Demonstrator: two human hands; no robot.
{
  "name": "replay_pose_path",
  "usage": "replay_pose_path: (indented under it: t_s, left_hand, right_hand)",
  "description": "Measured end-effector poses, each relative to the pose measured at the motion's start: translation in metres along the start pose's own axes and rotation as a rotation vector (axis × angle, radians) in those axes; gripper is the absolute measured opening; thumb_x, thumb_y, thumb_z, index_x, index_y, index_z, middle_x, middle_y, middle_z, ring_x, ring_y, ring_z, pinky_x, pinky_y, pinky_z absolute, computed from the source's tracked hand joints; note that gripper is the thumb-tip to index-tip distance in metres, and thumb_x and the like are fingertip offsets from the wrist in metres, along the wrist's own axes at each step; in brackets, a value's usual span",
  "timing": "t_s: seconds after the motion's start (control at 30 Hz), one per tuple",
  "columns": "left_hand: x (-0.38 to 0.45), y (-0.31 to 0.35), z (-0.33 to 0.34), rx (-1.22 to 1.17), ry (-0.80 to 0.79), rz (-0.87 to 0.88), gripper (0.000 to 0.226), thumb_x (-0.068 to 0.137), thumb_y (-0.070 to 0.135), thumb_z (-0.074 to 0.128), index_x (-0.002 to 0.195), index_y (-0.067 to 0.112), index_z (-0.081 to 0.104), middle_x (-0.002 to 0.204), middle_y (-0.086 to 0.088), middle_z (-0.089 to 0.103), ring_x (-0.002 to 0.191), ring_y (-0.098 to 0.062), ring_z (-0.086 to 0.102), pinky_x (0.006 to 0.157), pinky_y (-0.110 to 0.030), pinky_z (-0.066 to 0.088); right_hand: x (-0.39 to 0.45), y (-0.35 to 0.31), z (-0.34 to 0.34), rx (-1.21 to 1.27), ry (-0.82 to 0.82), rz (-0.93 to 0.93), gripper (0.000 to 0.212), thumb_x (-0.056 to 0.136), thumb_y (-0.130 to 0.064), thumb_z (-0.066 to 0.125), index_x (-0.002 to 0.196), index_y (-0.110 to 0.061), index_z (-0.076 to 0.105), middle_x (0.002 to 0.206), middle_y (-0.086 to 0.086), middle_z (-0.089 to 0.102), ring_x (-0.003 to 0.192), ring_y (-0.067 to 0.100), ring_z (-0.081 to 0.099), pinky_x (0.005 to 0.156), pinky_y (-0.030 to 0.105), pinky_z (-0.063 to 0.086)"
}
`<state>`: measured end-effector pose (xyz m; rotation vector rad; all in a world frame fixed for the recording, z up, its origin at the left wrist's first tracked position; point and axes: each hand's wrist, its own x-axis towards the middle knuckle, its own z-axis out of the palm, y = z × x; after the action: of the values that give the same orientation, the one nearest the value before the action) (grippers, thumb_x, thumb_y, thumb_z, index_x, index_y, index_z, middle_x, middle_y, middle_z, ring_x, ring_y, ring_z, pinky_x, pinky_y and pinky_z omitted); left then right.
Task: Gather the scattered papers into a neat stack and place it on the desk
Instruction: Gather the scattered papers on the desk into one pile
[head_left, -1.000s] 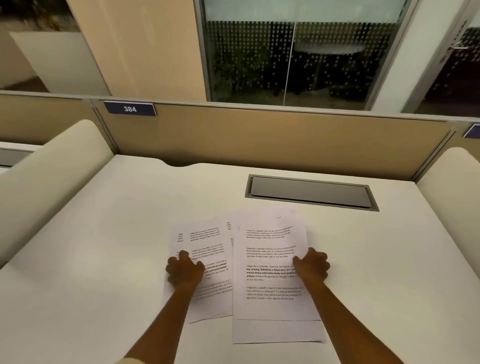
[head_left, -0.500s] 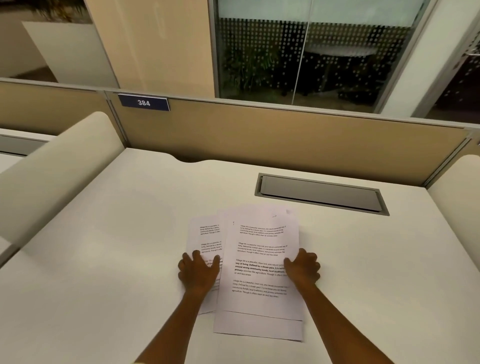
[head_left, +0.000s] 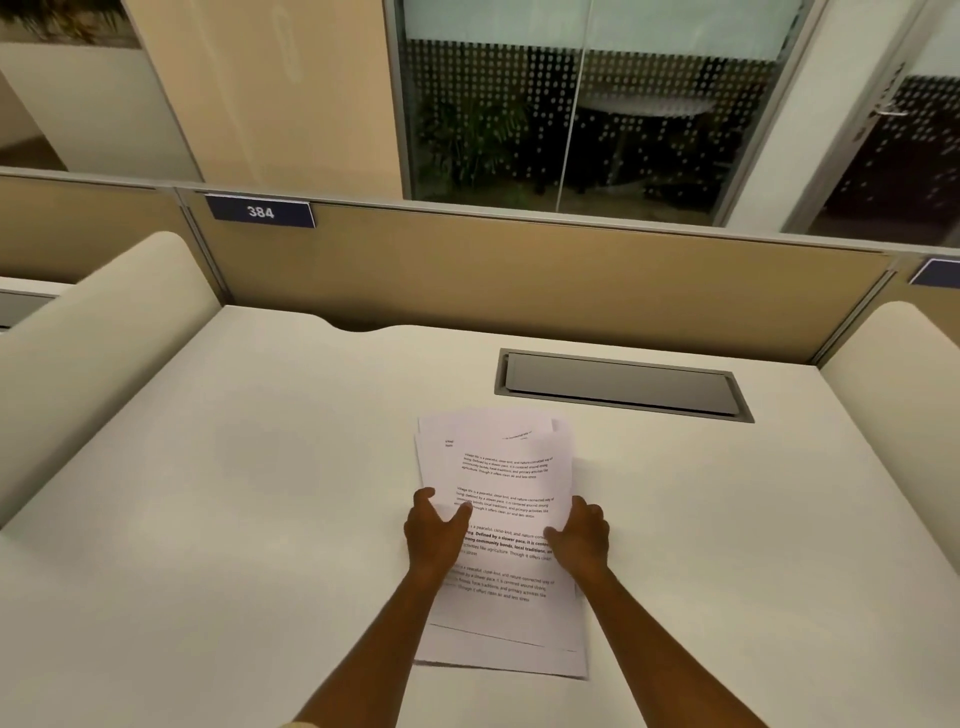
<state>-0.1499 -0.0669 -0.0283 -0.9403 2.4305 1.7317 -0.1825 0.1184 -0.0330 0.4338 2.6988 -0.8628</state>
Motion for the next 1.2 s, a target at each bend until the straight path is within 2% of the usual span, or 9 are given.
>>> replay_pose_path:
  t_s: [0.27,0.37,0.53,0.8,0.97,1.03,1.07,1.13,1.2]
  left_hand:
    - [0.012,0.010,0.000,-0.137,-0.052,-0.119,0.066,0.080,0.027,0.074,0.135,0.013,0.039,0.136,-0.018,0.053,0.112,-0.031,0.058,0.096,-0.038,0.049]
    - [0.016,0.012,-0.002,-0.170,-0.081,-0.185,0.069,0.080,0.028,0.074,0.136,0.013,0.036,0.134,-0.015,0.052,0.099,-0.025,0.053,0.084,-0.033,0.045]
    - [0.018,0.009,-0.004,-0.209,-0.105,-0.244,0.073,0.078,0.027,0.076,0.135,0.013,0.033,0.129,-0.014,0.053,0.095,-0.024,0.054,0.079,-0.034,0.045]
    - [0.023,0.017,-0.010,-0.336,-0.166,-0.272,0.088,0.078,0.009,0.076,0.147,0.011,0.020,0.137,-0.019,0.048,0.102,-0.030,0.055,0.087,-0.043,0.049]
    - [0.021,0.018,-0.014,-0.153,-0.084,-0.326,0.055,0.079,0.001,0.072,0.125,-0.001,0.041,0.127,-0.025,0.054,0.096,-0.035,0.058,0.081,-0.040,0.051]
    - [0.020,0.017,-0.015,-0.048,-0.096,-0.321,0.047,0.078,-0.002,0.070,0.118,-0.002,0.045,0.124,-0.026,0.056,0.102,-0.039,0.061,0.082,-0.041,0.052]
    - [0.019,0.016,-0.015,0.015,-0.099,-0.294,0.046,0.079,-0.002,0.068,0.119,-0.003,0.047,0.123,-0.025,0.057,0.106,-0.039,0.061,0.084,-0.041,0.053]
    - [0.018,0.013,-0.013,0.103,-0.107,-0.225,0.043,0.081,-0.002,0.064,0.122,-0.002,0.050,0.123,-0.023,0.060,0.108,-0.039,0.061,0.089,-0.042,0.053]
    - [0.017,0.010,-0.012,0.107,-0.121,-0.184,0.044,0.083,-0.003,0.059,0.126,0.000,0.049,0.126,-0.021,0.059,0.111,-0.039,0.060,0.093,-0.043,0.052]
  right_hand:
    - [0.002,0.005,-0.004,0.218,0.062,0.087,0.076,0.084,-0.026,0.071,0.144,0.000,0.033,0.137,0.020,0.049,0.128,0.034,0.048,0.106,0.041,0.044]
    - [0.003,0.004,-0.005,0.272,0.062,0.131,0.067,0.086,-0.030,0.068,0.139,0.001,0.042,0.136,0.019,0.054,0.127,0.034,0.051,0.103,0.041,0.045]
    - [0.003,0.001,-0.005,0.261,0.089,0.145,0.055,0.086,-0.035,0.067,0.127,0.000,0.055,0.126,0.016,0.063,0.117,0.032,0.059,0.093,0.036,0.049]
    - [-0.001,0.004,-0.003,0.323,0.103,0.151,0.050,0.086,-0.034,0.067,0.122,-0.001,0.059,0.121,0.015,0.067,0.111,0.031,0.063,0.087,0.033,0.050]
    - [-0.004,0.006,-0.004,0.357,0.066,0.160,0.042,0.087,-0.027,0.066,0.119,-0.001,0.060,0.119,0.012,0.067,0.110,0.030,0.063,0.078,0.024,0.041]
    - [-0.005,0.007,-0.006,0.350,0.049,0.149,0.027,0.087,-0.023,0.065,0.106,-0.004,0.065,0.105,0.008,0.068,0.104,0.030,0.064,0.075,0.022,0.040]
    - [-0.006,0.008,-0.008,0.345,0.035,0.142,0.011,0.087,-0.021,0.064,0.089,-0.010,0.065,0.090,0.002,0.066,0.094,0.029,0.064,0.071,0.020,0.041]
    - [-0.008,0.009,-0.010,0.360,0.020,0.123,0.029,0.085,-0.017,0.063,0.061,-0.021,0.047,0.067,-0.007,0.054,0.075,0.024,0.057,0.054,0.017,0.038]
    - [-0.011,0.011,-0.013,0.370,0.011,0.114,0.035,0.084,-0.015,0.063,0.057,-0.022,0.043,0.064,-0.008,0.052,0.069,0.021,0.054,0.046,0.014,0.032]
